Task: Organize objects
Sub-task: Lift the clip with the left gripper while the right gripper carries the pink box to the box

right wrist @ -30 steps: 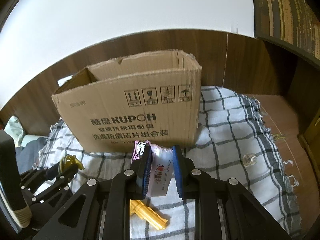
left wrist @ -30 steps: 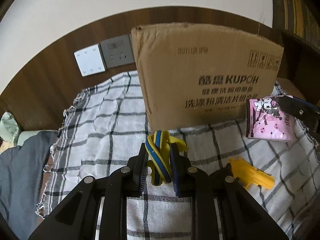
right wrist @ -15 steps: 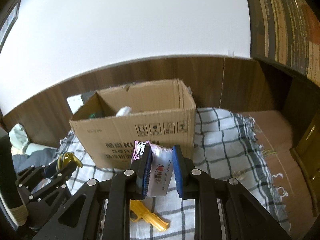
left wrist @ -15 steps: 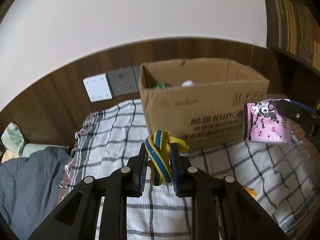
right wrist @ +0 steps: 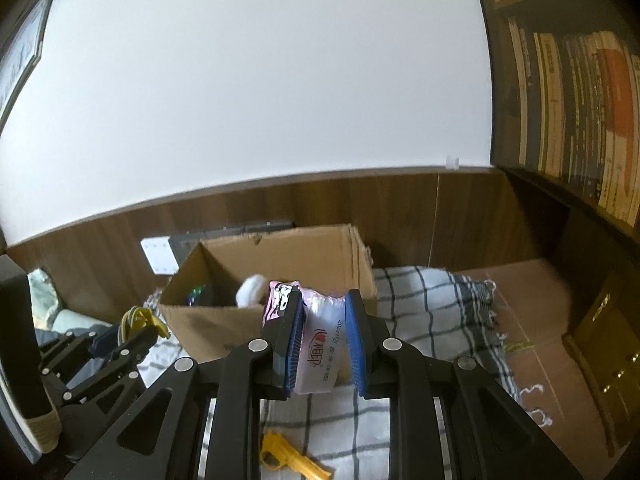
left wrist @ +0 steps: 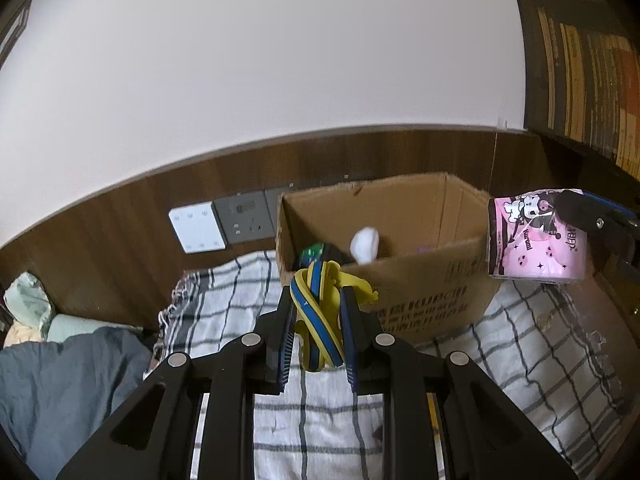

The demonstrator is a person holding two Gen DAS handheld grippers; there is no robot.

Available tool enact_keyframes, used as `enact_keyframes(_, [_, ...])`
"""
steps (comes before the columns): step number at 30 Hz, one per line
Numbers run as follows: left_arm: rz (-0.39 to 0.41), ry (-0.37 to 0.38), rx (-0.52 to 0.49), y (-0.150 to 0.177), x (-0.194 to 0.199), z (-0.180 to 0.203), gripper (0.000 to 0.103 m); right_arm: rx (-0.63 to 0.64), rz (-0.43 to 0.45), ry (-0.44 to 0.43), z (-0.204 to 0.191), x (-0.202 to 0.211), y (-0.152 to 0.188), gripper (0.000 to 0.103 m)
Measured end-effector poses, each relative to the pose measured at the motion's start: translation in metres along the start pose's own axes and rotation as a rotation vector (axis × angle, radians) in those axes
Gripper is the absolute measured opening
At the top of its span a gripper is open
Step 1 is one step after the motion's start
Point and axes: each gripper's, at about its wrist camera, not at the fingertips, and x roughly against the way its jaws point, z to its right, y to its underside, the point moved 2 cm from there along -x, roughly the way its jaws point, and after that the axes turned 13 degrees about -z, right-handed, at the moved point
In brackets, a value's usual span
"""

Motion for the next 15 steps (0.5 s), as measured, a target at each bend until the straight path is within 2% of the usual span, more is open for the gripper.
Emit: enact_keyframes(15, [0.034,0.027,-0.004,-0.041,-0.009,0.004,0.022,0.000,0.012,0.002,0.000,-0.015,-0.031,0.022])
